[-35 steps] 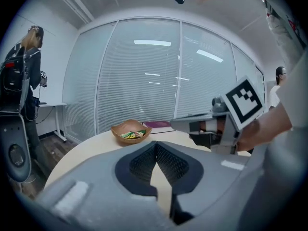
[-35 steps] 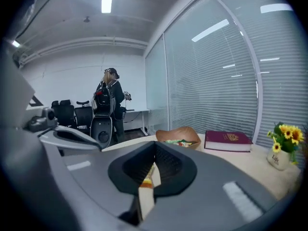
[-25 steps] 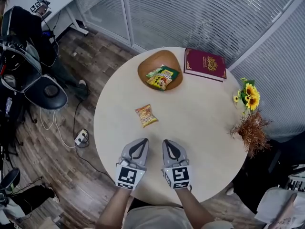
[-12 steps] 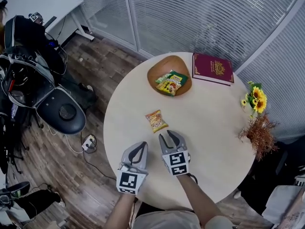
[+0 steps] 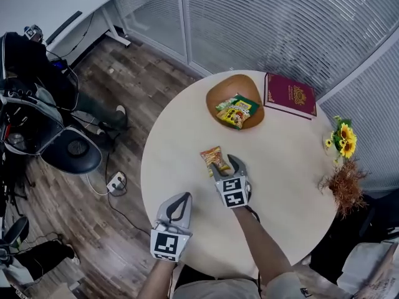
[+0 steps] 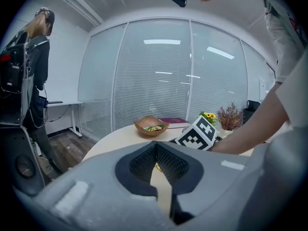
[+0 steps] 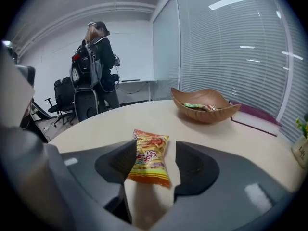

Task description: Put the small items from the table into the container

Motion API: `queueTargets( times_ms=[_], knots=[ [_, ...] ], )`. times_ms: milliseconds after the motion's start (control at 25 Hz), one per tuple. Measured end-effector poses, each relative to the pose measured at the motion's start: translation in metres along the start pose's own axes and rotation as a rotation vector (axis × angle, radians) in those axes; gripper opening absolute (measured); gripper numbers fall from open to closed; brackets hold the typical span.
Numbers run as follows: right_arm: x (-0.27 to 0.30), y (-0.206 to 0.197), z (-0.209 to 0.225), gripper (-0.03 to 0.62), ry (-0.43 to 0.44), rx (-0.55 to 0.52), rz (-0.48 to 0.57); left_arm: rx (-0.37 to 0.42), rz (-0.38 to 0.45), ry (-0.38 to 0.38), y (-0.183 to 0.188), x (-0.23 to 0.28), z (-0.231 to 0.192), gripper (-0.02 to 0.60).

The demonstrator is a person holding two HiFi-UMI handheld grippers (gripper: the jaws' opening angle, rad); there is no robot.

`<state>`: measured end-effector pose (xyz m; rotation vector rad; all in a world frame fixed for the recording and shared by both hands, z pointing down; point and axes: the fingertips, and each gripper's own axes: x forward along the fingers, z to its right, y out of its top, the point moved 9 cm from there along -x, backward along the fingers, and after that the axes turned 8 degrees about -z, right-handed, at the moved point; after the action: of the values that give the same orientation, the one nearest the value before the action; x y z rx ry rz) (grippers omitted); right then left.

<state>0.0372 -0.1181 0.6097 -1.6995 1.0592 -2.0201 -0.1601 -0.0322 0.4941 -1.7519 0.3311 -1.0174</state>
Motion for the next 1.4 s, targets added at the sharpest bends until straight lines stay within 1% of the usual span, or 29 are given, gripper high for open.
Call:
queueTargets(
  times_ms=[80, 120, 240, 320, 440, 520, 600, 640, 880, 1120, 1240, 1400],
  knots=[
    [-0.002, -0.006, 0.005, 0.190, -0.010, 0.009, 0.007, -0.009, -0.002, 0.001, -0.002, -0.001, -0.002, -0.005],
    [-0.002, -0.009, 0.006, 0.170, -0.005, 0.013, 0.001, -0.011, -0.005, 0.001, -0.003, -0.001, -0.003, -0.005],
    [0.001, -0.013, 0.006, 0.162, 0.012, 0.024, -0.004, -0.020, -0.007, 0.000, -0.003, 0.001, -0.006, -0.005],
    [0.004, -0.013, 0.003, 0.114, 0.037, 0.036, -0.012, -0.019, -0.006, -0.003, -0.004, 0.003, -0.006, -0.005],
    [0.005, -0.012, -0.001, 0.106, 0.087, 0.052, -0.040, -0.017, -0.004, -0.014, -0.001, 0.008, -0.003, -0.005],
    [0.003, -0.011, -0.003, 0.079, 0.113, 0.040, -0.046, -0.017, -0.005, -0.018, -0.001, 0.010, -0.001, -0.005],
    [0.000, -0.011, -0.004, 0.037, 0.128, 0.024, -0.040, -0.012, -0.010, -0.018, -0.004, 0.011, 0.000, -0.005],
    [-0.001, -0.012, -0.004, 0.029, 0.134, 0.021, -0.036, -0.011, -0.012, -0.017, -0.005, 0.012, 0.000, -0.005],
    [-0.006, -0.006, -0.006, 0.006, 0.159, 0.020, -0.018, -0.012, -0.014, -0.015, -0.004, 0.013, -0.002, -0.005],
    [-0.016, -0.003, -0.001, 0.003, 0.144, 0.020, 0.017, -0.013, -0.004, -0.023, 0.002, 0.019, -0.001, -0.005],
    [-0.027, 0.006, 0.006, 0.003, 0.128, 0.020, 0.070, -0.007, 0.001, -0.023, 0.002, 0.025, -0.002, -0.005],
    [-0.044, 0.038, 0.019, 0.003, 0.092, 0.019, 0.170, 0.005, 0.027, -0.040, 0.013, 0.033, -0.003, -0.005]
  ],
)
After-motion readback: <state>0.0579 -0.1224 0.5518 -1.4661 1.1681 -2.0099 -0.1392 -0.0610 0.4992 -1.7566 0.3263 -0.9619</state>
